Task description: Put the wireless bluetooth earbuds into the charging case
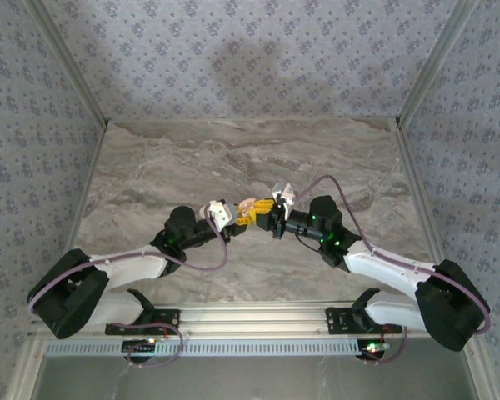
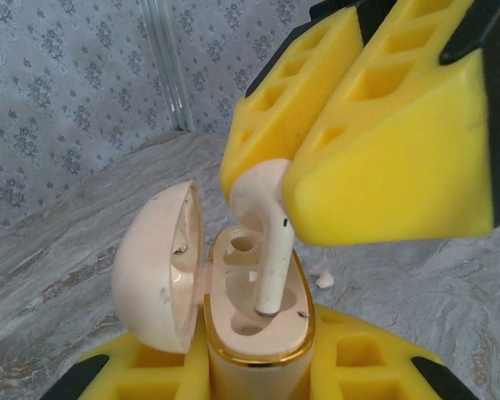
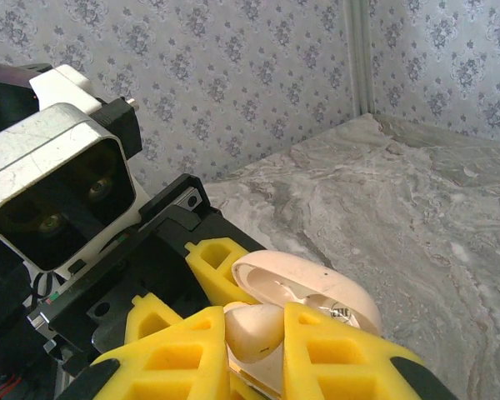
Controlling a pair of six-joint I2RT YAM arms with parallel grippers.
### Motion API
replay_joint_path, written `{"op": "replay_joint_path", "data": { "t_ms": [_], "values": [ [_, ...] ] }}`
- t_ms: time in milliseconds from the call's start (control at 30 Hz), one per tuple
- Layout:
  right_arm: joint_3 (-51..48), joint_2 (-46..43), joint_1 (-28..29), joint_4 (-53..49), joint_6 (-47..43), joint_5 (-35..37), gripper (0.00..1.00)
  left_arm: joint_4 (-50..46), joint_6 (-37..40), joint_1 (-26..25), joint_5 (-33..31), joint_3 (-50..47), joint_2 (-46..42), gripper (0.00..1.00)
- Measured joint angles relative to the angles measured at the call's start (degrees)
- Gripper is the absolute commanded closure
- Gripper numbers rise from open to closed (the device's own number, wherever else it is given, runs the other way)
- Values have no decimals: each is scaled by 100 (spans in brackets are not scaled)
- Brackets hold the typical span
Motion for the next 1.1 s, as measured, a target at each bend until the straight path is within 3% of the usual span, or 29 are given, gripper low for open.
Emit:
{"op": "replay_joint_path", "data": {
  "t_ms": [700,1100],
  "values": [
    [48,195,33,109,0,-94,80,-20,2,0,83,0,-9,87],
    [160,195,37,-109,-68,-94,65,-70,7,0,83,0,-55,87]
  ]
}}
